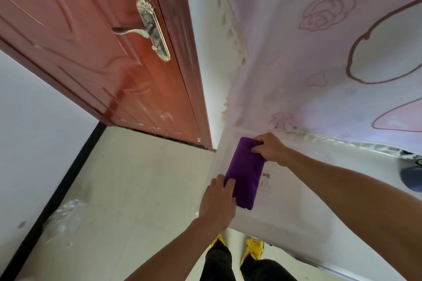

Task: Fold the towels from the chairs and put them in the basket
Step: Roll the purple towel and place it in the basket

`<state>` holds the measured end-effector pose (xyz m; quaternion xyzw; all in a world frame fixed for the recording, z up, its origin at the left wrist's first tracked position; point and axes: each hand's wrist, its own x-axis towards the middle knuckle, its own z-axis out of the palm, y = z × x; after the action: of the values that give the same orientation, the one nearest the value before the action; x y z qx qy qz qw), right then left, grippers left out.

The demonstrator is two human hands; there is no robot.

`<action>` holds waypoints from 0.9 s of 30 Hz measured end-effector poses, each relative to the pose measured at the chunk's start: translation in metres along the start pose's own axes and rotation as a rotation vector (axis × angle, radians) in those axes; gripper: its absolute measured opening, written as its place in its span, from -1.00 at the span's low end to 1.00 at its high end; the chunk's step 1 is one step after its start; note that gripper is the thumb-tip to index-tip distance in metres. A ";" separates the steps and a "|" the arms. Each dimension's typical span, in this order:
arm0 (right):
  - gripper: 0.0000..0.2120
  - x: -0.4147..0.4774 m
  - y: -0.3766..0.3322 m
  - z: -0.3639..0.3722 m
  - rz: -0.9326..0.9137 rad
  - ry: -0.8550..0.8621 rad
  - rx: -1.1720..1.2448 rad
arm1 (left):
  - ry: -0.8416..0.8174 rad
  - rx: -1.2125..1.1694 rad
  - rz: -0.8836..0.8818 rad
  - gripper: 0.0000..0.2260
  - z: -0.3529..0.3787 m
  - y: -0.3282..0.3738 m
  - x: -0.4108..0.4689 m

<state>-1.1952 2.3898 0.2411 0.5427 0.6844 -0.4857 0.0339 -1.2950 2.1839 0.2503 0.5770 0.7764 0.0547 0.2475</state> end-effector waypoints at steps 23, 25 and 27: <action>-0.44 -0.013 0.031 0.015 -0.546 0.096 -0.904 | -0.406 0.387 0.276 -0.51 0.010 -0.004 0.012; -0.33 -0.004 0.031 0.022 -0.496 -0.012 -0.946 | -0.435 0.382 0.261 -0.47 0.012 -0.004 0.015; -0.29 0.006 0.029 0.027 -0.475 -0.058 -0.939 | -0.466 0.381 0.252 -0.43 0.015 -0.004 0.019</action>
<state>-1.1882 2.3729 0.2054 0.2852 0.9313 -0.1360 0.1815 -1.2956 2.1970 0.2301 0.7015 0.6176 -0.1951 0.2973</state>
